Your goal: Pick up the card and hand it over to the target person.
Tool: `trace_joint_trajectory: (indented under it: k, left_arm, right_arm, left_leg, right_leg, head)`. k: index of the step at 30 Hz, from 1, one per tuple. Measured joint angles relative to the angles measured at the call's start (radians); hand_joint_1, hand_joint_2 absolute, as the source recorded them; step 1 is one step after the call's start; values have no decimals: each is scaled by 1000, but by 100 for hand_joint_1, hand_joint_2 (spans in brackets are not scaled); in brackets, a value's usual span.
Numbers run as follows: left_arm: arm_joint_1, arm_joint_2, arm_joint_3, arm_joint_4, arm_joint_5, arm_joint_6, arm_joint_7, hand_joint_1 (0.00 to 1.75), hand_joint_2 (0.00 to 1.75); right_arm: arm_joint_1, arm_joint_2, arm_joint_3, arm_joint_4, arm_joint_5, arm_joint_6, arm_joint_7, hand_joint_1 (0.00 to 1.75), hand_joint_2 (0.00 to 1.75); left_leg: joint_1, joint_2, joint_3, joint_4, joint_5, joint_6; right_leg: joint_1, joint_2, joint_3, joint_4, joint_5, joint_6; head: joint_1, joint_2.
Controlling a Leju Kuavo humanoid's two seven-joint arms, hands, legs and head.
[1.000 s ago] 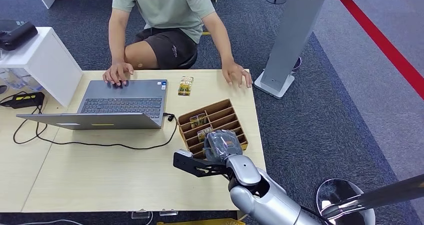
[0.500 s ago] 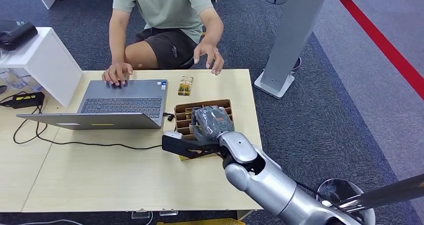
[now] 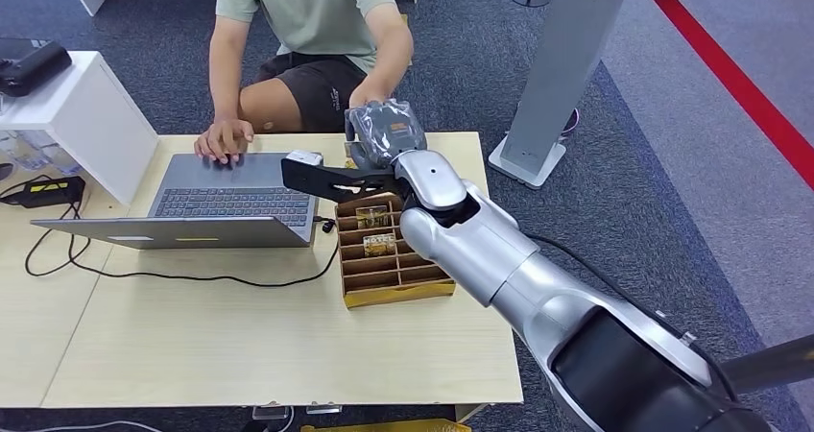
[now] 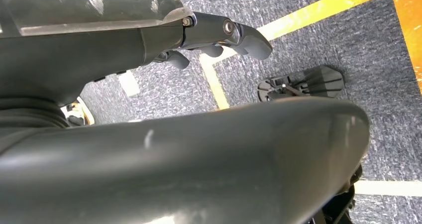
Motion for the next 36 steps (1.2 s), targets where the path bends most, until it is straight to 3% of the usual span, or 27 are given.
trace_joint_trajectory:
  k: [7,11,19,24,27,31,36]
  left_arm:
    - [2,3,-11,0,1,0,3,0,0]
    - [-2,5,-23,-1,-8,-11,1,0,0]
    - [-2,13,-18,1,5,-6,-13,0,0]
    - [10,16,-6,2,26,2,-24,0,0]
    - [20,17,5,2,43,9,-39,0,0]
    - [37,18,14,1,62,18,-53,0,0]
    - [56,26,30,-1,88,24,-59,0,0]
  right_arm:
    - [10,-28,-6,18,28,-29,12,175,175]
    - [9,-35,-15,12,33,-31,11,0,175]
    - [5,-38,-39,-41,38,-48,-12,0,175]
    - [65,-65,-96,-221,-28,-81,-74,0,175]
    - [165,-140,-172,-437,-159,-99,-123,0,175]
    - [347,-296,-260,-777,-320,-127,-173,0,175]
    - [706,-422,-440,-1201,-573,-159,-337,0,175]
  left_leg:
    - [0,-2,-2,0,1,0]
    - [0,-3,-3,2,0,0]
    - [0,-2,-3,2,0,0]
    - [1,-1,-4,2,0,0]
    - [1,-2,-3,1,0,0]
    - [2,-7,-2,1,1,1]
    - [2,-12,-1,1,1,1]
  right_leg:
    - [0,-2,-1,0,1,0]
    - [0,-3,-2,1,0,0]
    - [0,-2,-3,1,0,0]
    - [1,-1,-4,1,0,0]
    - [1,-2,-2,0,0,0]
    - [2,-7,1,-2,0,1]
    - [2,-12,4,-5,-1,1]
  head:
    - [0,0]
    - [0,0]
    - [0,0]
    - [0,0]
    - [0,0]
    - [0,0]
    - [0,0]
